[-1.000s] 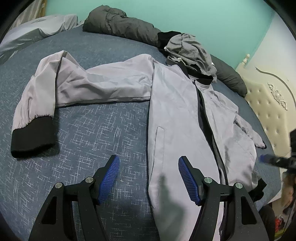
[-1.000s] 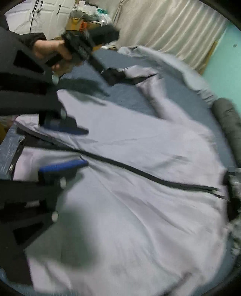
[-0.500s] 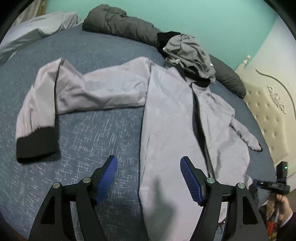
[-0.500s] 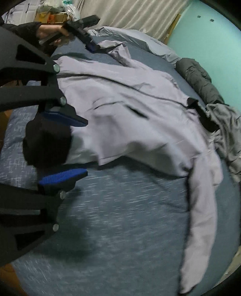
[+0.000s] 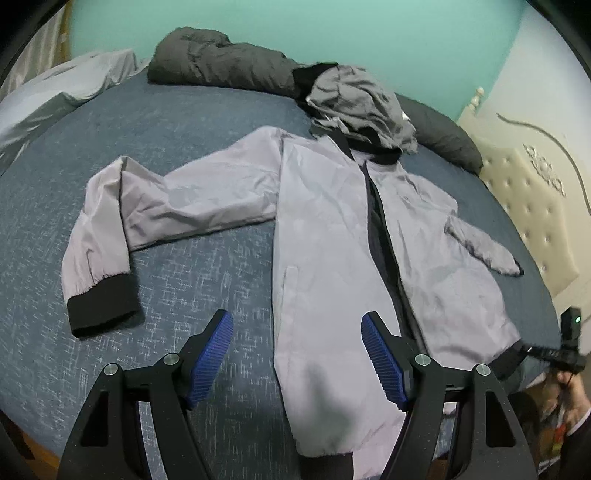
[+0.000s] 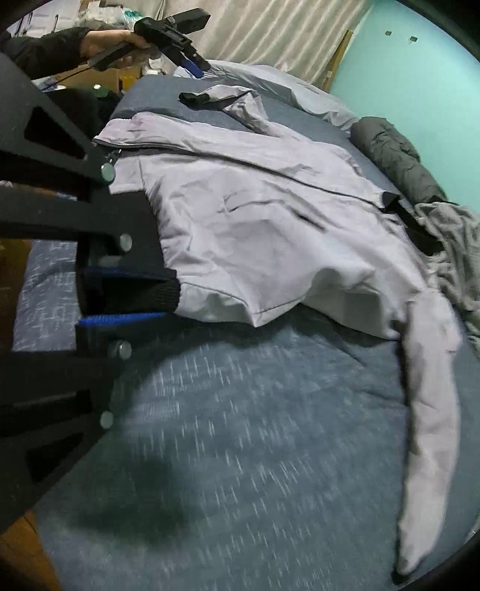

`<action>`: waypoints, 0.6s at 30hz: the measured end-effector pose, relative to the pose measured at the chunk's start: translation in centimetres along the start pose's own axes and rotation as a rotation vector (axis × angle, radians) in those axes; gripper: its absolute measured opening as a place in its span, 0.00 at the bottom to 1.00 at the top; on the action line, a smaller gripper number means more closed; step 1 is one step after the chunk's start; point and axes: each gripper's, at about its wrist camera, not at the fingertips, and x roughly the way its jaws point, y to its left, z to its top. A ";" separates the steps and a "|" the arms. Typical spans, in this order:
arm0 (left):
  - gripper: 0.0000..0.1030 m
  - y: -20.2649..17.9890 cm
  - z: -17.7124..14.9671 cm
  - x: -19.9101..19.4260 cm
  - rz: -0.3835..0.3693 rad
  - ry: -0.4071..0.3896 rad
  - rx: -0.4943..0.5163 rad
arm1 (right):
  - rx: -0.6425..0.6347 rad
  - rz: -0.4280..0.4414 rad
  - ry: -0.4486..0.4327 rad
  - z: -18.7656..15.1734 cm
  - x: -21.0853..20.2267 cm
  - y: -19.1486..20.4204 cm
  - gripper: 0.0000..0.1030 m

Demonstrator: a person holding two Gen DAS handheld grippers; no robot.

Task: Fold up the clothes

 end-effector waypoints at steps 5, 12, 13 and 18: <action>0.74 -0.2 -0.8 1.4 0.002 0.069 0.028 | -0.014 -0.101 -0.039 -1.6 -3.7 -1.5 0.11; 0.74 1.4 -2.3 3.8 0.012 0.183 0.016 | 0.051 -0.235 -0.025 -3.1 -2.7 -5.2 0.11; 0.74 1.6 -2.6 4.0 0.014 0.196 0.012 | 0.061 -0.239 -0.024 -3.2 -2.5 -5.6 0.11; 0.74 3.0 -3.9 5.2 0.018 0.266 -0.019 | 0.070 -0.261 -0.070 -2.5 -3.6 -5.1 0.21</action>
